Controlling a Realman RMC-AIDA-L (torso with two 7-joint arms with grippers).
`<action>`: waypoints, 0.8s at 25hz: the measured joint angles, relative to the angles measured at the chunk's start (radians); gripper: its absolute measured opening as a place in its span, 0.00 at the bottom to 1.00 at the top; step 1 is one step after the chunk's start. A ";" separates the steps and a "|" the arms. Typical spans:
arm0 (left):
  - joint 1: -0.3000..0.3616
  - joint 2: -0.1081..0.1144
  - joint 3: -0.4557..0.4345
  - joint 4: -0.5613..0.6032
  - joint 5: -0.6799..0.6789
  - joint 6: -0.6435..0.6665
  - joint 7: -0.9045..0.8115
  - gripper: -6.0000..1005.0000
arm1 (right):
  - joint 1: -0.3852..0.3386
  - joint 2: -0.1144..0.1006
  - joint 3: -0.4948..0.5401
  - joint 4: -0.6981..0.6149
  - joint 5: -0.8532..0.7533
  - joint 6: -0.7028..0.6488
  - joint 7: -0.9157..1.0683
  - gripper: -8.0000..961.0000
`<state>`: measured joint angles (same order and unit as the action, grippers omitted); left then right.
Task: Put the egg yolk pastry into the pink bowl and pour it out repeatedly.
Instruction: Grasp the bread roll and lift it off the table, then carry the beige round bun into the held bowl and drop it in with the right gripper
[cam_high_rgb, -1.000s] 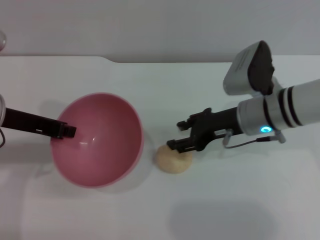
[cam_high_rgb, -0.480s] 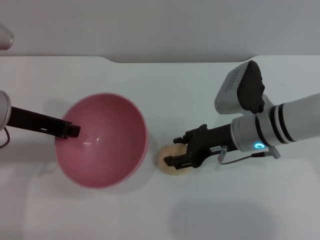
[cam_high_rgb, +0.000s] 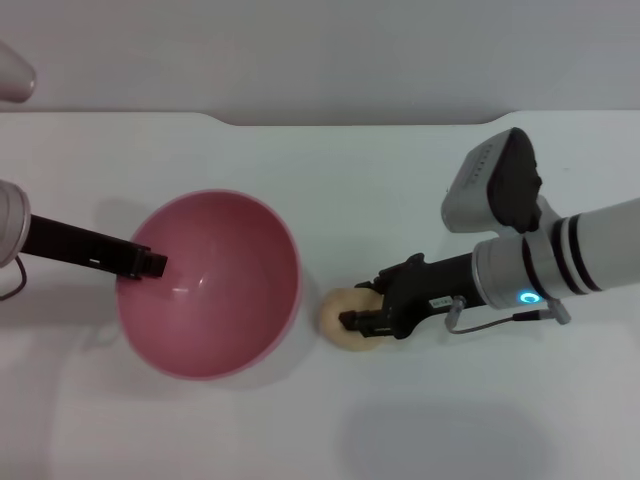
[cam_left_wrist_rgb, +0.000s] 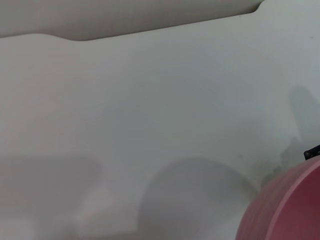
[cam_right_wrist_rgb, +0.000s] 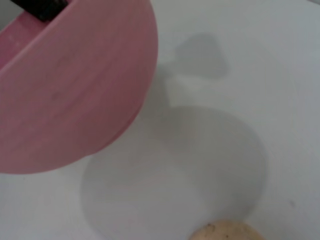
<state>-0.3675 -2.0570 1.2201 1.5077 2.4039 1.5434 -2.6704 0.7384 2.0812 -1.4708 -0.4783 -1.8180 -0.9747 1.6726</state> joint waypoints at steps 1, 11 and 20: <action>-0.003 0.000 0.000 -0.003 0.000 -0.001 0.000 0.01 | -0.010 -0.002 0.003 -0.011 0.000 -0.001 0.001 0.49; -0.105 0.000 0.050 -0.168 0.000 -0.064 0.002 0.01 | -0.172 -0.036 0.177 -0.220 -0.007 -0.129 0.002 0.39; -0.296 -0.007 0.158 -0.418 0.002 -0.185 -0.007 0.01 | -0.307 -0.025 0.442 -0.547 0.009 -0.369 -0.003 0.31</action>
<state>-0.6636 -2.0641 1.3778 1.0896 2.4055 1.3583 -2.6771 0.4316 2.0563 -1.0290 -1.0257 -1.8089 -1.3442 1.6694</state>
